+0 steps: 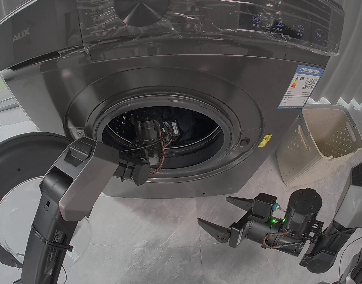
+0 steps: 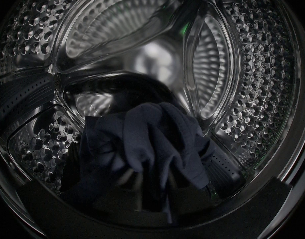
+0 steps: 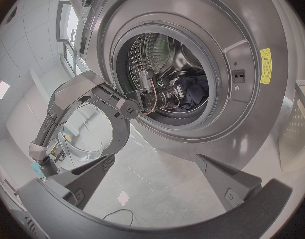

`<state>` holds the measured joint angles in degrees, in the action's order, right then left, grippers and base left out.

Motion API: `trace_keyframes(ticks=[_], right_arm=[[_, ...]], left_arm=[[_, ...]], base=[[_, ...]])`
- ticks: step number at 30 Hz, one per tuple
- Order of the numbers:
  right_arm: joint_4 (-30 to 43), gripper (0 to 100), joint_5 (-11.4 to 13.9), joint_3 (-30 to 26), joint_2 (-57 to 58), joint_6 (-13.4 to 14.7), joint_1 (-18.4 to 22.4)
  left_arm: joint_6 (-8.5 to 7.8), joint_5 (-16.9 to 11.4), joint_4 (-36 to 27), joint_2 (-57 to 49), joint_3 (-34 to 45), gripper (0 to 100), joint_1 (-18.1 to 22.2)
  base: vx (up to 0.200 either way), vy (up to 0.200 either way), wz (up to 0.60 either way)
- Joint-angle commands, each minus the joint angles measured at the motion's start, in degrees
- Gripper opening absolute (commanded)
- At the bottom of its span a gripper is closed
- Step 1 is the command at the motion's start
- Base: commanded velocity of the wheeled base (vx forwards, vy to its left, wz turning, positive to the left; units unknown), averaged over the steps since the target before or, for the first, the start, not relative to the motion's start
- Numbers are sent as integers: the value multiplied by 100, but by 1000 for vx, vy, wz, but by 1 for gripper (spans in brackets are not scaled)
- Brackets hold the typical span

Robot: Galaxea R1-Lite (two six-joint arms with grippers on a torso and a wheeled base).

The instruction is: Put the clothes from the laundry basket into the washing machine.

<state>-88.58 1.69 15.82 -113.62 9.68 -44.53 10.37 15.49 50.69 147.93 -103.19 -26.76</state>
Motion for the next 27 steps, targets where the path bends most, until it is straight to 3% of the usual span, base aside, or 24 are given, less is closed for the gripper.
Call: trace_keyframes(ticks=[1,5,9,11,19,20,21,27], right_arm=[[-2,100,6,8,-3,-1,6],[-2,100,6,8,-3,-1,6],[-2,100,6,-9,6,-1,15],[7,100,6,-27,24,-1,15],[7,100,15,-484,367,8,59],[7,100,15,-501,384,8,67],[16,100,24,-651,604,8,94],[16,100,24,-1037,1219,-1,401]], left_arm=[[35,6,46,-133,124,100,-49],[175,6,46,-537,616,100,-242],[175,-3,64,-1056,1231,100,-418],[132,-3,90,-1320,1645,100,-515],[-71,-671,1119,-2700,4888,100,-1147],[-79,-688,1145,-2717,4949,100,-1156],[-123,-776,1470,-2946,5573,100,-1262],[-501,-758,2156,-3745,7217,100,-1473]], base=[[0,0,0],[0,0,0],[0,0,0],[0,0,0],[0,0,0],[0,0,0],[0,0,0],[0,0,0]])
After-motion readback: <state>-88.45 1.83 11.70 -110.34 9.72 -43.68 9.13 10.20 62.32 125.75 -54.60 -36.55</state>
